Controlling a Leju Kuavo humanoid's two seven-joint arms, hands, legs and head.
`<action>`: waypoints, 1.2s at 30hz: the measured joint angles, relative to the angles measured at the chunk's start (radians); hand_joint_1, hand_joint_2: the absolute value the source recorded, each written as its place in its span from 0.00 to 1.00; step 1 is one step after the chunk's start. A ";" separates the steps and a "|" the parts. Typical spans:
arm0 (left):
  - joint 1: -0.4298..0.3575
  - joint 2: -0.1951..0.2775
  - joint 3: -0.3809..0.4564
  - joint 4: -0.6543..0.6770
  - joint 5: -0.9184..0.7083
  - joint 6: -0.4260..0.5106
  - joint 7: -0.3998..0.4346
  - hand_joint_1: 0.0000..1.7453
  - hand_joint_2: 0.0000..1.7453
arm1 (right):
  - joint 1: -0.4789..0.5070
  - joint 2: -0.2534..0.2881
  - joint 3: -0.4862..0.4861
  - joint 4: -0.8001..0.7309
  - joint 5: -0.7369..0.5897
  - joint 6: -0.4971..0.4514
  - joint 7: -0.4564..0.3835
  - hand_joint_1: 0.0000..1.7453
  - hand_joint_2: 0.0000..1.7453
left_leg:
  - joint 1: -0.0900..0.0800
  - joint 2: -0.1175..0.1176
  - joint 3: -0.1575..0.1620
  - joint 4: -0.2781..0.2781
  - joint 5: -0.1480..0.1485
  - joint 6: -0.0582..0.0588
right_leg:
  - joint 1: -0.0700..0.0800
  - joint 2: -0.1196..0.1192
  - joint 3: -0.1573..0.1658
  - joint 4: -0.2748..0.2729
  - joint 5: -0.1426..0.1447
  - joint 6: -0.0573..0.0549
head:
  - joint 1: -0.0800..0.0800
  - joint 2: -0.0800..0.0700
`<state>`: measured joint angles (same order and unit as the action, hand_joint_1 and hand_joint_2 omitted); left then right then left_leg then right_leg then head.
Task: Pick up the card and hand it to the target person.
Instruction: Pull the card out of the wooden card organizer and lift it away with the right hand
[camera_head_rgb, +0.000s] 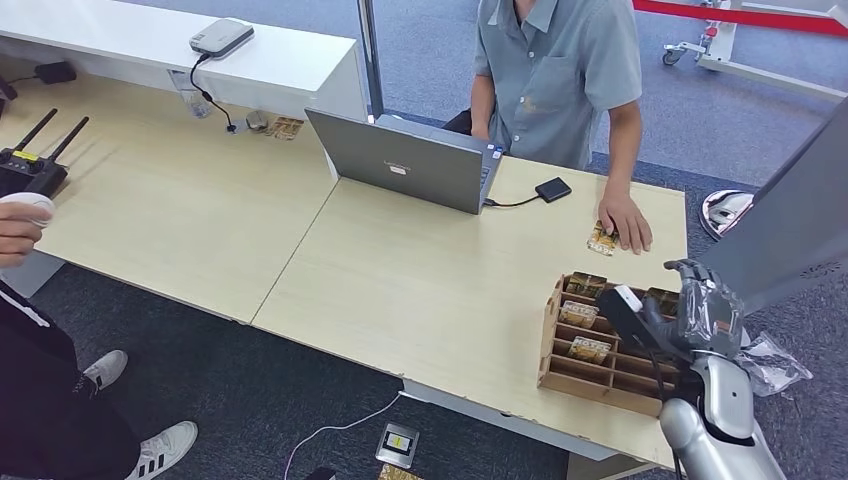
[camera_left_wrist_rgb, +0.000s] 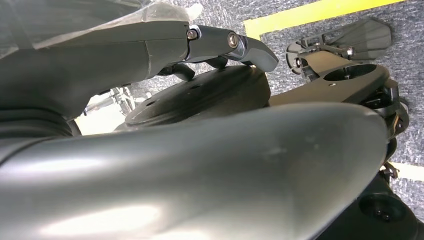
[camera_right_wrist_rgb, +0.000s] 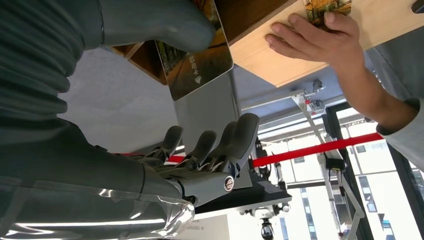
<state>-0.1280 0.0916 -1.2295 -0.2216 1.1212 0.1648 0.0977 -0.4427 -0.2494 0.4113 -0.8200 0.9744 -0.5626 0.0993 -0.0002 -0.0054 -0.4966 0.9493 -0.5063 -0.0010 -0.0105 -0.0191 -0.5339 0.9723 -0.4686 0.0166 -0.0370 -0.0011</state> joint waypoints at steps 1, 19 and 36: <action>0.000 0.000 0.000 0.000 0.000 0.000 0.000 0.00 0.00 | -0.001 0.000 0.002 0.002 0.000 0.000 0.000 0.42 1.00 | 0.000 0.000 0.000 0.000 0.000 0.000 | 0.000 0.000 0.000 0.000 0.000 0.000 | 0.000 0.000; 0.001 0.000 0.000 0.002 -0.002 -0.001 -0.004 0.00 0.00 | -0.036 0.004 0.023 0.038 -0.005 -0.020 0.001 0.75 1.00 | 0.000 0.000 0.000 0.000 0.000 0.000 | 0.000 0.000 0.000 0.000 0.000 0.000 | 0.000 0.000; 0.002 -0.002 0.002 0.002 0.002 0.011 -0.008 0.00 0.00 | -0.031 0.005 0.040 -0.025 0.060 -0.084 0.007 1.00 1.00 | 0.000 0.000 0.000 0.000 0.000 0.000 | 0.000 0.000 0.000 0.000 0.000 0.000 | 0.000 0.000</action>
<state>-0.1259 0.0894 -1.2275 -0.2193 1.1236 0.1757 0.0893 -0.4740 -0.2446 0.4513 -0.8451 1.0341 -0.6463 0.1063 -0.0001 -0.0053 -0.4966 0.9493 -0.5063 -0.0011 -0.0104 -0.0191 -0.5340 0.9723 -0.4686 0.0165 -0.0370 -0.0012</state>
